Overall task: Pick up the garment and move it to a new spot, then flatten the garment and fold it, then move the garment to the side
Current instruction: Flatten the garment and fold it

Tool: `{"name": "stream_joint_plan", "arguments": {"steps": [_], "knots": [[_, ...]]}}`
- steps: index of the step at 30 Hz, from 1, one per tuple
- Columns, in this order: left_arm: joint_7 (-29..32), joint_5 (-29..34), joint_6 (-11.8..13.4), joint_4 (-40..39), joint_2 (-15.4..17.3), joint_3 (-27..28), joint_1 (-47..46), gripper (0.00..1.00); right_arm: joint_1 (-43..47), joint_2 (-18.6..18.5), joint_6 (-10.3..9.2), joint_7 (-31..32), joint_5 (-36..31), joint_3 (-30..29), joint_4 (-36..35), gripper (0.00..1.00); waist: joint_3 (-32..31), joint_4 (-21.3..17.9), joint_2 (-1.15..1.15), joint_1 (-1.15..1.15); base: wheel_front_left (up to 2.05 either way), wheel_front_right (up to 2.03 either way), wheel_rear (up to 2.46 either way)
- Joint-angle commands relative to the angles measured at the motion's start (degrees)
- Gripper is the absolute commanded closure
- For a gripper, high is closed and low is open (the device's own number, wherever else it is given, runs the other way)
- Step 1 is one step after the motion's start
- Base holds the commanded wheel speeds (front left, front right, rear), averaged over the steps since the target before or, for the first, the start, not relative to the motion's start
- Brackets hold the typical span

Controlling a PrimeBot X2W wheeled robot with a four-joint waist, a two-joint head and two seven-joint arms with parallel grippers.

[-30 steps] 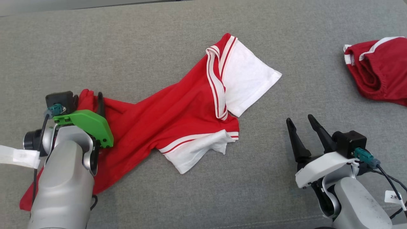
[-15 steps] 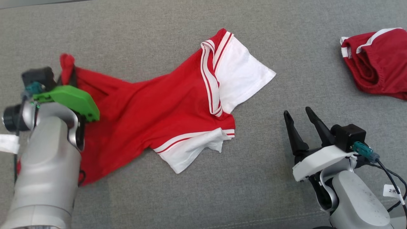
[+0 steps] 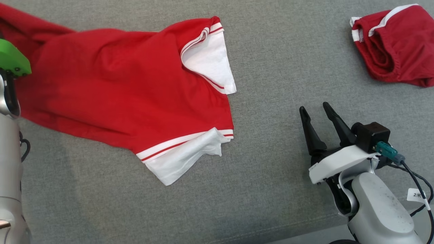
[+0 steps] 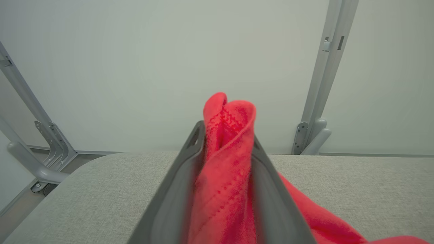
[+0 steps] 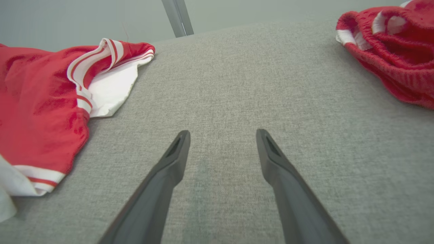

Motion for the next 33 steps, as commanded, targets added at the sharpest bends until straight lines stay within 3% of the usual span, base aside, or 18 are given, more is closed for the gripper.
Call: {"name": "stream_joint_plan", "arguments": {"steps": [1, 12, 20, 26, 33], "knots": [[0.0, -0.4, 0.8, 0.0, -0.3, 0.6, 1.2, 0.0, -0.4, 0.0, -0.05, -0.1, 0.3, -0.3, 0.1, 0.0, 0.7, -0.9, 0.0, 0.0, 0.0, 0.0, 0.0], [0.0, 0.3, 0.8, -9.8, -8.0, 3.4, 15.9, 0.0, 0.5, -0.3, -0.05, -0.1, -0.6, 0.0, 0.8, 0.0, -5.0, 4.4, 0.0, 0.0, 0.0, 0.0, 0.0], [0.0, 2.7, -0.7, -17.4, -13.5, 4.8, 29.2, 0.0, 2.2, 0.2, -0.05, -0.1, -0.9, 0.6, 2.6, 0.0, -11.4, 7.1, 0.0, 0.0, 0.0, 0.0, 0.0], [0.0, 2.6, -1.1, -22.3, -15.6, 7.2, 38.3, 0.0, 4.5, 1.3, -0.05, -0.1, -1.2, 0.5, 3.9, 0.0, -16.3, 7.4, 0.0, 0.0, 0.0, 0.0, 0.0], [0.0, 3.4, -1.5, -24.8, -16.2, 6.3, 47.7, 0.0, 8.1, 2.5, -0.05, -0.1, -1.5, -0.7, 4.3, 0.0, -19.9, 7.8, 0.0, 0.0, 0.0, 0.0, 0.0]]}}
